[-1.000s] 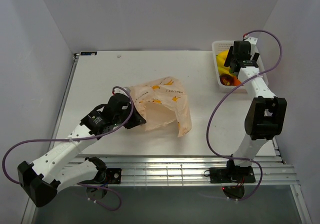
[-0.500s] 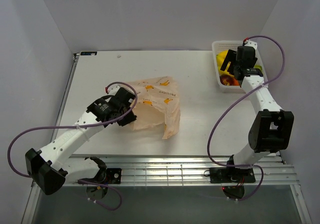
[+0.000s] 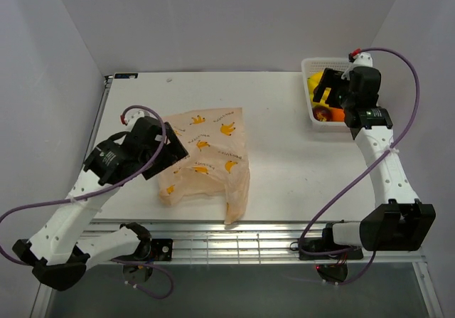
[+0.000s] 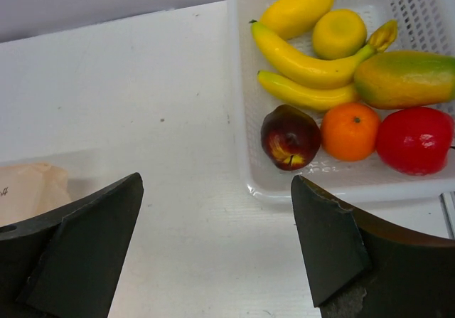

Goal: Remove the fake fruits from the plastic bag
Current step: Place the plastic bag at the center of the board, then reset both arms

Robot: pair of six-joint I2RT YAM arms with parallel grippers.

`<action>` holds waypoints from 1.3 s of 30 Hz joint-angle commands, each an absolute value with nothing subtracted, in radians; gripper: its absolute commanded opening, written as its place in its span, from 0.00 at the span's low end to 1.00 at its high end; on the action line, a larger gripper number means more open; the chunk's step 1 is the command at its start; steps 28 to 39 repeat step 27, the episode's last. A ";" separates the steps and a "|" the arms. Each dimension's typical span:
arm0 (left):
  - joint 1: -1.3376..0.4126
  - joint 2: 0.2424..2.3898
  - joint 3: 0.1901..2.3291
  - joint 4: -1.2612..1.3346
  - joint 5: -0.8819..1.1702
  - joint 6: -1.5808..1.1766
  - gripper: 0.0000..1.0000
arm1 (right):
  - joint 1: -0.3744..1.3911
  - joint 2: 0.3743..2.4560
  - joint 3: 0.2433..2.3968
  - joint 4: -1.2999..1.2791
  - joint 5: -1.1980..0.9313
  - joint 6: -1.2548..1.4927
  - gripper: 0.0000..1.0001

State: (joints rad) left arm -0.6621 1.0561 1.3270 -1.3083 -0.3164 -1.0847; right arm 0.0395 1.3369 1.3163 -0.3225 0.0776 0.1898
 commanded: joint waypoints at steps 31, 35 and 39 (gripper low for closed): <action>-0.431 1.215 1.410 -0.721 -0.190 -0.749 0.98 | 0.040 0.861 1.120 -0.468 0.132 0.275 0.90; -0.431 1.215 1.410 -0.721 -0.190 -0.749 0.98 | 0.040 0.861 1.120 -0.468 0.132 0.275 0.90; -0.431 1.215 1.410 -0.721 -0.190 -0.749 0.98 | 0.040 0.861 1.120 -0.468 0.132 0.275 0.90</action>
